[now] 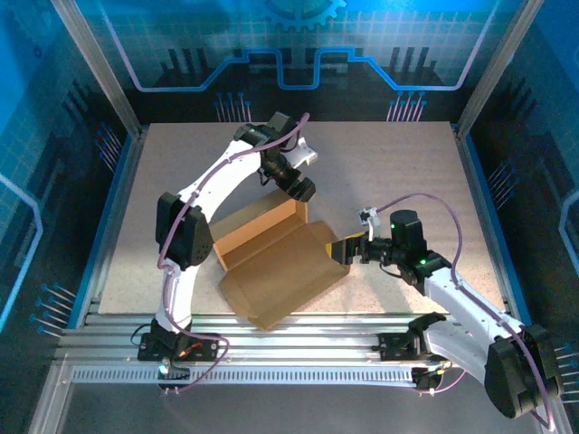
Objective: Fold the paper box
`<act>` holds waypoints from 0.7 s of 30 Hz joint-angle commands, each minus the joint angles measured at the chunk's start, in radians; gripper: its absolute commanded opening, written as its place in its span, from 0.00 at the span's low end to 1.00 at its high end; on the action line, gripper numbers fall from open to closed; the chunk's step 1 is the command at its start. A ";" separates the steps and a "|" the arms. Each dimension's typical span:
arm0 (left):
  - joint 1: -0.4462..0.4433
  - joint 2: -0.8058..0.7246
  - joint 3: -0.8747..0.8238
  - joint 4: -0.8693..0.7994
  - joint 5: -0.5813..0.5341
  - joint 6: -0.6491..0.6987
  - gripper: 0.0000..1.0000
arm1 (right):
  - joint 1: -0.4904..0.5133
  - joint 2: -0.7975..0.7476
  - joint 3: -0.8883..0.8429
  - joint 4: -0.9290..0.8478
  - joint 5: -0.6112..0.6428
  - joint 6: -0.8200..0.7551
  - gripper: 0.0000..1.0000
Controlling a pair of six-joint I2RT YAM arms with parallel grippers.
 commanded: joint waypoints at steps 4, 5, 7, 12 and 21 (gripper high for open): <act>-0.001 0.048 0.043 -0.073 0.009 0.048 0.84 | -0.006 -0.013 0.020 -0.032 0.004 -0.014 1.00; -0.002 0.047 0.043 -0.067 0.011 0.043 0.82 | -0.005 -0.018 0.011 -0.021 0.007 -0.009 1.00; -0.002 0.046 0.046 -0.051 0.019 0.026 0.80 | -0.004 -0.025 -0.012 0.013 0.020 0.008 1.00; -0.002 0.052 0.066 -0.038 0.061 -0.014 0.73 | -0.002 -0.007 -0.034 0.063 0.024 0.029 0.99; -0.002 0.070 0.080 -0.044 0.079 -0.027 0.63 | 0.001 0.024 -0.014 0.065 0.014 0.017 0.99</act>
